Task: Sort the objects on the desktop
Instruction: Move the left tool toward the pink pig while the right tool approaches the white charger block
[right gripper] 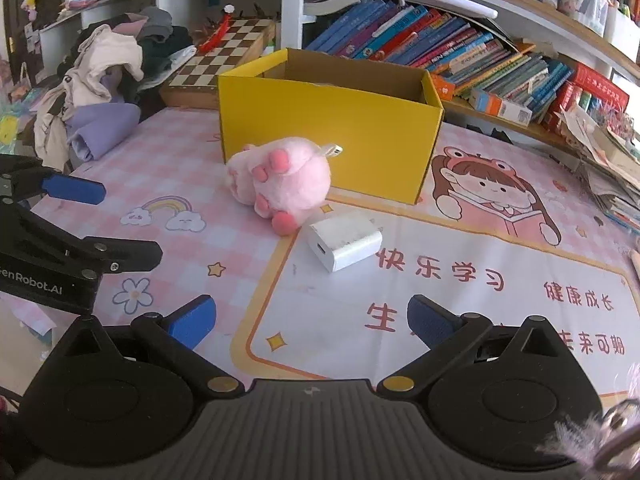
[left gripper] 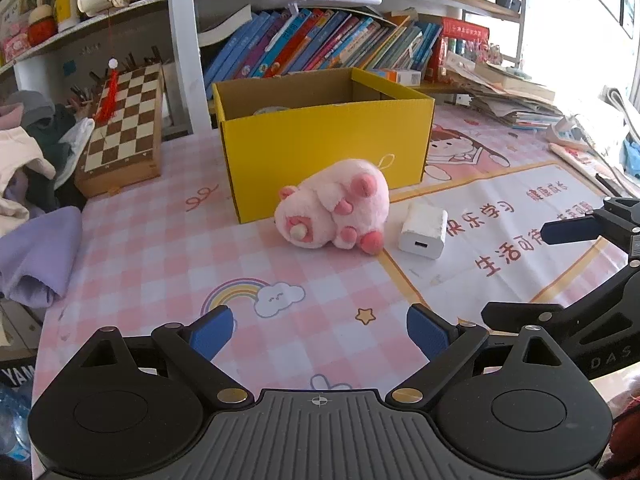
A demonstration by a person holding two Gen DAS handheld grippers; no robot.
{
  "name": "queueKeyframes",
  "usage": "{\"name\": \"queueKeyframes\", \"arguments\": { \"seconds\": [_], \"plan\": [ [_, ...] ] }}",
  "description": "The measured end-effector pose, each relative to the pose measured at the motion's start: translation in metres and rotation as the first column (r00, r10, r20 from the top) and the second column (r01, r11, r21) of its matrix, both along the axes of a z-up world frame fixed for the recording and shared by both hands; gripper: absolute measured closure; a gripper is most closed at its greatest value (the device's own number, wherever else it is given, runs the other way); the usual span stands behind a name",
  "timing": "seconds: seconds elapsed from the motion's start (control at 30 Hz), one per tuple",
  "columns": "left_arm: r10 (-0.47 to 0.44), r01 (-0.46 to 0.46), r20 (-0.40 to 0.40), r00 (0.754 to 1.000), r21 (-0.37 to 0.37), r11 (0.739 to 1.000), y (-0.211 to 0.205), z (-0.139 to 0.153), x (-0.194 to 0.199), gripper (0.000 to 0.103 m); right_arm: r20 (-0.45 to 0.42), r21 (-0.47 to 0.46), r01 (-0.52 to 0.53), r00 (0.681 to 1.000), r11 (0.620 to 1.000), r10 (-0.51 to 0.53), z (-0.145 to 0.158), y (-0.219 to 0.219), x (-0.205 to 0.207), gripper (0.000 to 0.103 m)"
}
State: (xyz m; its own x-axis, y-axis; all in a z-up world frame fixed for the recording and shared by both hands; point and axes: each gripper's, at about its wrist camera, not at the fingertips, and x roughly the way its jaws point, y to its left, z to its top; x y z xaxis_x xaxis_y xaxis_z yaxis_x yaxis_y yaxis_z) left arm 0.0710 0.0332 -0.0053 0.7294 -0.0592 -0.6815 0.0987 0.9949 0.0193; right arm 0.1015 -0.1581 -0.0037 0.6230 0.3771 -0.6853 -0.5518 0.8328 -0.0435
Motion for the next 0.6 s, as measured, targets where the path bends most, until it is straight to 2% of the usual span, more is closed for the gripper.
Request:
{"name": "queueKeyframes", "arguments": {
  "seconds": [0.2, 0.23, 0.3, 0.33, 0.6],
  "plan": [
    [-0.002, 0.003, -0.015, 1.000, 0.041, 0.999, -0.002, 0.002, 0.009, 0.007, 0.014, -0.006, 0.004, 1.000, 1.000, -0.003, 0.004, 0.000, 0.007, 0.004],
    [-0.001, 0.001, -0.012, 1.000, 0.052, 0.999, -0.003, 0.004, 0.011, 0.007, 0.017, -0.007, 0.004, 1.000, 1.000, -0.004, 0.004, 0.000, 0.008, 0.006],
    [-0.002, 0.001, 0.005, 1.000, 0.057, 0.998, -0.003, 0.007, 0.013, 0.008, 0.020, -0.008, 0.004, 1.000, 1.000, -0.004, 0.006, -0.001, 0.011, 0.019],
    [-0.002, 0.001, 0.014, 1.000, 0.055, 0.998, -0.004, 0.009, 0.014, 0.008, 0.021, -0.006, 0.002, 1.000, 1.000, -0.002, 0.006, -0.001, 0.012, 0.020],
    [-0.010, 0.008, 0.025, 1.000, 0.066, 0.998, -0.011, 0.010, 0.026, 0.008, 0.008, -0.011, -0.018, 1.000, 1.000, 0.018, 0.006, -0.002, 0.030, 0.021]
  ]
}}
